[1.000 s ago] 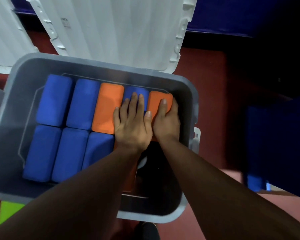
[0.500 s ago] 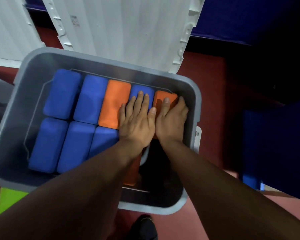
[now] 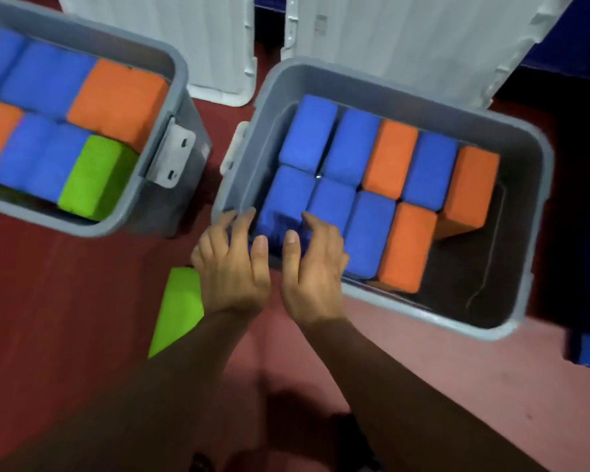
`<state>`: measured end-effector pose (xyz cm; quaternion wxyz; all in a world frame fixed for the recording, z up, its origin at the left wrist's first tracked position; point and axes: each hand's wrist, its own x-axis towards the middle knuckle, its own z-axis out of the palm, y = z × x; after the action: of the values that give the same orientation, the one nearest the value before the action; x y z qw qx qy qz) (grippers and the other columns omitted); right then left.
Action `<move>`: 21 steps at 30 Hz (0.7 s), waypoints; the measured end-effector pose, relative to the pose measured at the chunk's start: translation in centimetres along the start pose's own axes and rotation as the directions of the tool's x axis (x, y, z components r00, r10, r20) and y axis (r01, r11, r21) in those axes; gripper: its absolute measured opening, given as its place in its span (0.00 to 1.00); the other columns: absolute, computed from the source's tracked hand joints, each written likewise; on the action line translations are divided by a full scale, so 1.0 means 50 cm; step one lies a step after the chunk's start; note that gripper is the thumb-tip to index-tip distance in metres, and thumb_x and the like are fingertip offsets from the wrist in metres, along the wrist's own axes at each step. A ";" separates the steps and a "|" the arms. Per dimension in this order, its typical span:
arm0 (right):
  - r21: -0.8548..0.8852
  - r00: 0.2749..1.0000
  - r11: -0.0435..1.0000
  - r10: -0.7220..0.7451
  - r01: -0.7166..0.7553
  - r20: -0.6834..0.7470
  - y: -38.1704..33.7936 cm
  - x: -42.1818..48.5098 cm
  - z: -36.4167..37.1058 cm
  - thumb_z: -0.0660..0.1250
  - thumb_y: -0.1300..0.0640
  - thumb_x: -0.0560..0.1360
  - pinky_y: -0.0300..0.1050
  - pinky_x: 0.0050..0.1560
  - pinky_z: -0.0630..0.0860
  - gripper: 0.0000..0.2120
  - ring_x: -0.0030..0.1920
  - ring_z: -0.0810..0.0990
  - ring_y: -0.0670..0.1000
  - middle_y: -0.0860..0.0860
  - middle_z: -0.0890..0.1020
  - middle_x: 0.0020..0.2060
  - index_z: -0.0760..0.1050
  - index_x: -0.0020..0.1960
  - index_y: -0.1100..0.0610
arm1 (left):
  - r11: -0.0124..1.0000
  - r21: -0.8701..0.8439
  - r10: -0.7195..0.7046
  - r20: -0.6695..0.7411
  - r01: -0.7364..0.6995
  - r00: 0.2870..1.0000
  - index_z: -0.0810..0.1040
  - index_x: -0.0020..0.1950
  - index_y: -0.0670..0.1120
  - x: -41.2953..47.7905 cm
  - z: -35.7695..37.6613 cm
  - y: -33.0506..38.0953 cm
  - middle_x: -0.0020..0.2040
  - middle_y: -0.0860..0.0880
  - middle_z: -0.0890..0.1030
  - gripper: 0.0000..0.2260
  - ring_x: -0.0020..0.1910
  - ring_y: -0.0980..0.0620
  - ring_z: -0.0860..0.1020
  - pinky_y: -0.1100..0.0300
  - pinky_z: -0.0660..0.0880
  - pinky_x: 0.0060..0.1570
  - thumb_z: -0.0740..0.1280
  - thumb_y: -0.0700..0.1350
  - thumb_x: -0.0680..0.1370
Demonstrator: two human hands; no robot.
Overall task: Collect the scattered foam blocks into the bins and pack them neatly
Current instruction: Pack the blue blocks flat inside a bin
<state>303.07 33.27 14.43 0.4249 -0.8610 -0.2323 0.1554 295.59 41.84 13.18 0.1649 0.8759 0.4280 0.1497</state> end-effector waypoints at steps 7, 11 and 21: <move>-0.129 0.991 0.983 -0.120 0.127 0.060 0.004 -0.203 0.231 0.54 0.46 0.83 0.56 0.62 0.68 0.22 0.61 0.73 0.59 0.57 0.77 0.60 0.74 0.66 0.60 | 0.989 0.146 0.014 -0.044 -0.008 0.999 0.78 0.68 0.47 -0.179 -0.025 -0.307 0.64 0.41 0.77 0.18 0.60 0.38 0.77 0.44 0.72 0.57 0.58 0.52 0.82; -0.104 0.976 0.995 0.020 0.003 0.218 0.061 -0.298 0.345 0.52 0.42 0.82 0.59 0.64 0.70 0.27 0.62 0.74 0.59 0.55 0.76 0.63 0.69 0.72 0.58 | 0.980 0.166 -0.103 -0.027 0.106 0.994 0.77 0.69 0.48 -0.242 0.032 -0.430 0.67 0.40 0.76 0.21 0.60 0.37 0.76 0.44 0.72 0.56 0.57 0.55 0.82; -0.163 0.837 0.886 0.464 -0.434 0.291 0.184 -0.393 0.531 0.47 0.30 0.74 0.60 0.65 0.71 0.39 0.65 0.74 0.64 0.62 0.75 0.65 0.68 0.69 0.59 | 0.972 0.032 -0.235 0.190 0.234 0.953 0.64 0.78 0.56 -0.308 0.171 -0.572 0.70 0.41 0.70 0.29 0.65 0.38 0.74 0.40 0.72 0.62 0.56 0.64 0.79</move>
<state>276.62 35.44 -7.24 0.2933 -0.8726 -0.0970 0.3784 269.95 44.74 -8.29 0.2183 0.8301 0.5115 0.0416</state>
